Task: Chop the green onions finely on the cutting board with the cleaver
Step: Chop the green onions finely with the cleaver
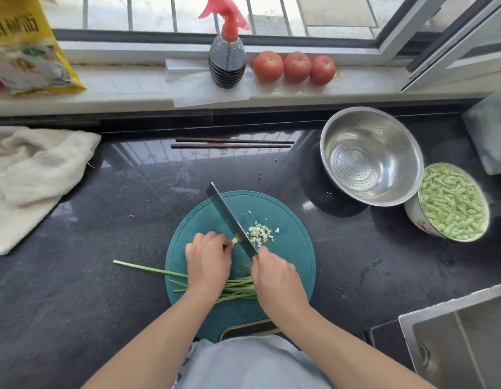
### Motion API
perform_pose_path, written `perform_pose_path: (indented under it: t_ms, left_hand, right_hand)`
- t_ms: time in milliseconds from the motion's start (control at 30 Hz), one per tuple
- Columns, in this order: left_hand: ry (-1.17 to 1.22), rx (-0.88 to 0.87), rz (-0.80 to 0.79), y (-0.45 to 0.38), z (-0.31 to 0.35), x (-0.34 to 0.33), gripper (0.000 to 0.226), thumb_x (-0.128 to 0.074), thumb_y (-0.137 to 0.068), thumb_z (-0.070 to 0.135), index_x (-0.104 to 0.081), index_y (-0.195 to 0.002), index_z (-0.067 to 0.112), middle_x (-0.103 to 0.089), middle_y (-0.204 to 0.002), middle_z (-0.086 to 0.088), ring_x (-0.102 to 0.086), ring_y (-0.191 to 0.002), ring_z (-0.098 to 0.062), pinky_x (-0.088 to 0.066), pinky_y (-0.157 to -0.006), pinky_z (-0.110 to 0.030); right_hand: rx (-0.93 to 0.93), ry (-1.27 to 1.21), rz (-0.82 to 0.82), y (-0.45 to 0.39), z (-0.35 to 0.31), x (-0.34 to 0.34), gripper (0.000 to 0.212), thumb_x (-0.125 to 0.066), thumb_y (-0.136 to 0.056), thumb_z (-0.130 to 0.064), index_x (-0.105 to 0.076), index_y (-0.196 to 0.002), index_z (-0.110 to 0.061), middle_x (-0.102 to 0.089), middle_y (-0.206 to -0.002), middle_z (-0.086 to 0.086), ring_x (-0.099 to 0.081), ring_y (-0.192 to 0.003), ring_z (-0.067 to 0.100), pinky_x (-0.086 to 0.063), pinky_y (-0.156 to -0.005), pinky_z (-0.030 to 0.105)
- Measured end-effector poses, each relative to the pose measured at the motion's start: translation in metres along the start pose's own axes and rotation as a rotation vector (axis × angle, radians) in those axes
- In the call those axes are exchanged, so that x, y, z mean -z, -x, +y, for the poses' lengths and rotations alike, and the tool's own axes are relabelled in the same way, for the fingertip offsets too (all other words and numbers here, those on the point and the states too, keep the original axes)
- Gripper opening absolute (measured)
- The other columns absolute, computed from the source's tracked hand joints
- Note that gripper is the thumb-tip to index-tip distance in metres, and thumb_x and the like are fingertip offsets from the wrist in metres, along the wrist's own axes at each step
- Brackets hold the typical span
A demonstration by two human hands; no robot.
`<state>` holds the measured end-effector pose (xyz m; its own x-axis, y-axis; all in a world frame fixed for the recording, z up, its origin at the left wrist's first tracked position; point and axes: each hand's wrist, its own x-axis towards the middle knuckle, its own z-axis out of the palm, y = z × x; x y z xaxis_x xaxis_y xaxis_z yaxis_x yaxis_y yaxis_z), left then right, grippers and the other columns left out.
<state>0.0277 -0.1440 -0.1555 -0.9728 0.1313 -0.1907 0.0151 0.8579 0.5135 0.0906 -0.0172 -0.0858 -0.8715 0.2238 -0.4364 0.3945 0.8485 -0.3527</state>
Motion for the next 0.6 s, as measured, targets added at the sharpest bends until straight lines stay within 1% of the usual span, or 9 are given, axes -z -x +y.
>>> perform_pose_path:
  t_ms: [100,233,367,467,533,600]
  left_hand:
    - [-0.003,0.012,-0.014,0.0,0.001,0.001,0.012,-0.071,-0.09,0.022,-0.074,-0.078,0.021,-0.065,-0.077,0.007,-0.049,-0.078,-0.022,-0.032,-0.069,-0.037]
    - [-0.013,0.001,-0.017,0.0,0.0,0.001,0.014,-0.071,-0.089,0.019,-0.072,-0.075,0.021,-0.065,-0.075,0.007,-0.049,-0.077,-0.023,-0.035,-0.067,-0.038]
    - [-0.019,-0.002,-0.032,0.001,0.001,0.003,0.014,-0.069,-0.091,0.023,-0.074,-0.077,0.025,-0.066,-0.078,0.01,-0.05,-0.079,-0.02,-0.036,-0.069,-0.038]
    - [-0.047,-0.012,-0.029,0.001,0.001,0.005,0.012,-0.069,-0.092,0.028,-0.076,-0.082,0.028,-0.068,-0.08,0.012,-0.052,-0.082,-0.018,-0.036,-0.073,-0.036]
    - [-0.085,-0.043,-0.023,0.001,0.001,0.004,0.013,-0.07,-0.092,0.03,-0.077,-0.082,0.028,-0.068,-0.076,0.013,-0.051,-0.081,-0.016,-0.034,-0.072,-0.035]
    - [-0.085,-0.066,-0.019,-0.002,0.006,0.002,0.012,-0.071,-0.091,0.03,-0.077,-0.081,0.028,-0.068,-0.074,0.013,-0.05,-0.08,-0.016,-0.031,-0.071,-0.034]
  right_hand:
    - [-0.016,0.025,-0.037,0.001,-0.006,-0.003,0.021,-0.033,-0.104,-0.024,-0.034,-0.083,-0.017,-0.059,-0.08,0.007,-0.055,-0.073,0.038,-0.044,-0.064,0.044]
    - [0.012,0.046,-0.02,-0.016,-0.02,-0.006,0.019,-0.033,-0.105,-0.024,-0.036,-0.087,-0.017,-0.064,-0.087,0.011,-0.061,-0.08,0.04,-0.041,-0.063,0.042]
    - [0.023,-0.005,0.012,-0.028,-0.021,-0.003,0.022,-0.034,-0.105,-0.031,-0.039,-0.087,-0.018,-0.063,-0.085,0.008,-0.058,-0.076,0.036,-0.04,-0.061,0.041]
    - [-0.012,0.016,0.024,-0.021,-0.005,0.0,0.023,-0.034,-0.104,-0.031,-0.041,-0.086,-0.018,-0.063,-0.082,0.007,-0.058,-0.072,0.036,-0.045,-0.062,0.043]
    - [-0.037,0.029,0.036,-0.016,0.005,0.003,0.023,-0.035,-0.104,-0.03,-0.041,-0.085,-0.018,-0.063,-0.079,0.005,-0.058,-0.069,0.033,-0.047,-0.062,0.044]
    - [-0.039,0.039,0.059,-0.017,0.01,0.008,0.023,-0.036,-0.104,-0.029,-0.041,-0.084,-0.018,-0.064,-0.079,0.005,-0.058,-0.068,0.032,-0.045,-0.061,0.043]
